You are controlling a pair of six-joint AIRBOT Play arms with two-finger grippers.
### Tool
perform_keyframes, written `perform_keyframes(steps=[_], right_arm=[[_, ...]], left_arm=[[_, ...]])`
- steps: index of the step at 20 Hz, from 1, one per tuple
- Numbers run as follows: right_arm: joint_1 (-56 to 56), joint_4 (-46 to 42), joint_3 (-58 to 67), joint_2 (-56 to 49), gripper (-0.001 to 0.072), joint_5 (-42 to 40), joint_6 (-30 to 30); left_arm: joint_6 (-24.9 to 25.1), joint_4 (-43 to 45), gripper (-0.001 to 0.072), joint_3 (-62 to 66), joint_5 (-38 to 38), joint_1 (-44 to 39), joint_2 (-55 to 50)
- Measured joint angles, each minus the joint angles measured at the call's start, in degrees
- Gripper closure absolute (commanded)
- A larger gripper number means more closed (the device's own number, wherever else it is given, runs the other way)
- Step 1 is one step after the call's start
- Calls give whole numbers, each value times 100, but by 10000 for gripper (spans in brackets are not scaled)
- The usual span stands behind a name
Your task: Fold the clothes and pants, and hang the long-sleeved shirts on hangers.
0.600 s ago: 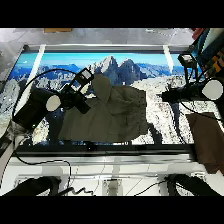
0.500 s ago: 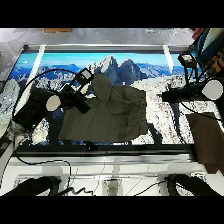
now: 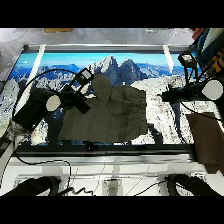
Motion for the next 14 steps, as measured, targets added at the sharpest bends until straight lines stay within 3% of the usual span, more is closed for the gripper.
perform_keyframes(steps=[9,14], right_arm=[[0,85,0,0,692,-278,-46],[-234,-181,-107,-4,693,66,-892]], left_arm=[[0,-35,695,0,0,0,0],[-46,334,694,0,-354,96,83]])
